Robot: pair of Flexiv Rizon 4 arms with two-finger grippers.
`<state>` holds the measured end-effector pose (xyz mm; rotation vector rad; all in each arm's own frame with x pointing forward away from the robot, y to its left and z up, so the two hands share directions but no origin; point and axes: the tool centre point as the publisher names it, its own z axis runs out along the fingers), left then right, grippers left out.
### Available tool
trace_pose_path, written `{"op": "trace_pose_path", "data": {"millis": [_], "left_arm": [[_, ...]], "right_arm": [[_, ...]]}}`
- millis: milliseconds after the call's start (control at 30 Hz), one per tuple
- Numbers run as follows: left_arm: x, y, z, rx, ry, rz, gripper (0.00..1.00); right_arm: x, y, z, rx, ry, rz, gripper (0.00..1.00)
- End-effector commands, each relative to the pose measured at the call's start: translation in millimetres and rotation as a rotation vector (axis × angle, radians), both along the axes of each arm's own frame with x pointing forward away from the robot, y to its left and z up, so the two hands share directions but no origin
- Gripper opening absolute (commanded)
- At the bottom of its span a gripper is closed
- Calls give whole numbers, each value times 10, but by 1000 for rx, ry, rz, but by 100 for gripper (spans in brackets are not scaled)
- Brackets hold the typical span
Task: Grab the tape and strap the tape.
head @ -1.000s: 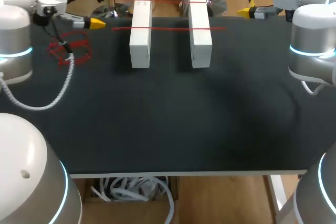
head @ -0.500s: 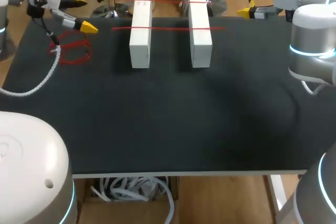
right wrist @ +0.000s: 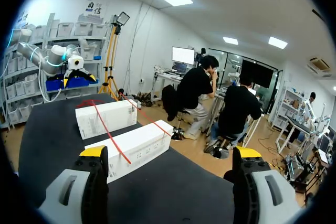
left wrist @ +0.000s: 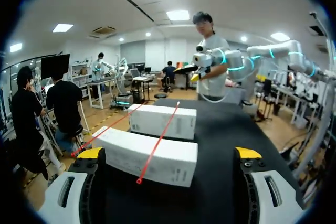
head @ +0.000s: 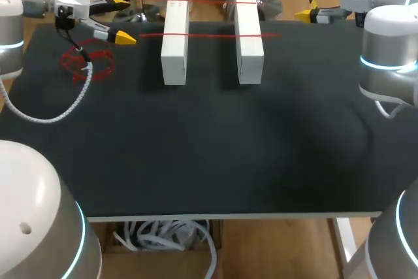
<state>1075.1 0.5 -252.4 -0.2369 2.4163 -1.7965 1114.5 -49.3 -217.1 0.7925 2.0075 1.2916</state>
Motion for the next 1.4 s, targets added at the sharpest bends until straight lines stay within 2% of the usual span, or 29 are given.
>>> {"op": "trace_pose_path", "data": {"millis": [33, 67, 300, 633, 833, 967, 1267, 1300, 1333, 1367, 1400], "left_arm": [[11, -28, -104, -7, -12, 0, 100], [9, -34, -126, -3, -27, -9, 100], [71, -78, -218, -23, -31, -38, 100], [161, -116, -336, 1, -40, -52, 100], [184, -127, -414, 3, -17, -65, 100], [235, -114, -448, -16, 23, -39, 100], [330, -140, -482, -29, 17, -49, 99], [338, -140, -485, -28, 16, -49, 78], [344, -142, -489, -27, 13, -53, 75], [347, -145, -491, -36, 12, -67, 55], [351, -142, -493, -30, 7, -61, 42]], "right_arm": [[-2, -1, 4, -1, 2, 1, 100], [-2, -1, 4, -1, 2, 1, 100], [-2, -1, 4, -1, 2, 1, 100], [-2, -1, 4, -1, 2, 1, 100], [-2, -1, 4, -1, 2, 1, 100], [-2, -1, 4, -1, 2, 1, 100], [-2, -1, 4, -1, 2, 1, 100], [-2, -1, 4, -1, 2, 1, 100], [-2, -1, 4, -1, 2, 1, 100], [-2, -1, 4, -1, 2, 1, 100], [-2, -1, 4, -1, 2, 1, 100]]}}
